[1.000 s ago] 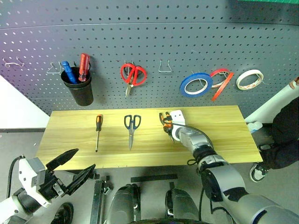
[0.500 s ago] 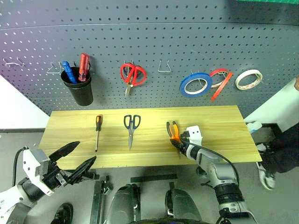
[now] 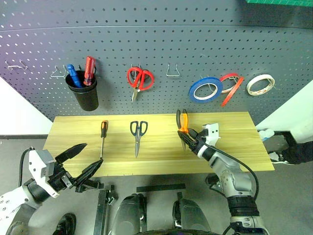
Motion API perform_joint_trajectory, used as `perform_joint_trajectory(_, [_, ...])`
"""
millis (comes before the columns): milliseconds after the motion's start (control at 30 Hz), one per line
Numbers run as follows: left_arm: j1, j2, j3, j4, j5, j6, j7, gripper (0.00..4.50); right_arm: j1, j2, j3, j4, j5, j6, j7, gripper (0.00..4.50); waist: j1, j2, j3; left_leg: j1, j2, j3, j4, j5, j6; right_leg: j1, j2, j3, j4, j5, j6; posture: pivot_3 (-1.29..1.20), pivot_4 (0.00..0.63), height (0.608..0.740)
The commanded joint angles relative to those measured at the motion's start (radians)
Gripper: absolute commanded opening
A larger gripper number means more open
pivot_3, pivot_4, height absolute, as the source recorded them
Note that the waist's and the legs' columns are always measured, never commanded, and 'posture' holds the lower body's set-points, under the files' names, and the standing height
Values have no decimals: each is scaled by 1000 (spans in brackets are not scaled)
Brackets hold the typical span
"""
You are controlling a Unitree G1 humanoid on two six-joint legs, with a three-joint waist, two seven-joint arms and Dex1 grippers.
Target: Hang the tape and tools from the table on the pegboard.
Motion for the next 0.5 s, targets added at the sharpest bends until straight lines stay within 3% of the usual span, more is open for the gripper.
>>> perform_joint_trajectory(33, [-15, 10, 1, 6, 3, -8, -2, 4500, 3, -12, 16, -79, 25, -79, 59, 2086, -2, -2, -7, 0, 0, 0, 0, 0, 0, 0, 0, 0, 0, 0, 0, 112, 68, 740])
perform_joint_trajectory(500, [-149, 15, -34, 112, 35, -32, -18, 4500, -165, 8, 29, -98, 41, -156, 50, 2086, -45, -3, -59, 1, 0, -1, 7, 1, -1, 1, 0, 0, 9, 0, 0, 79, 0, 740])
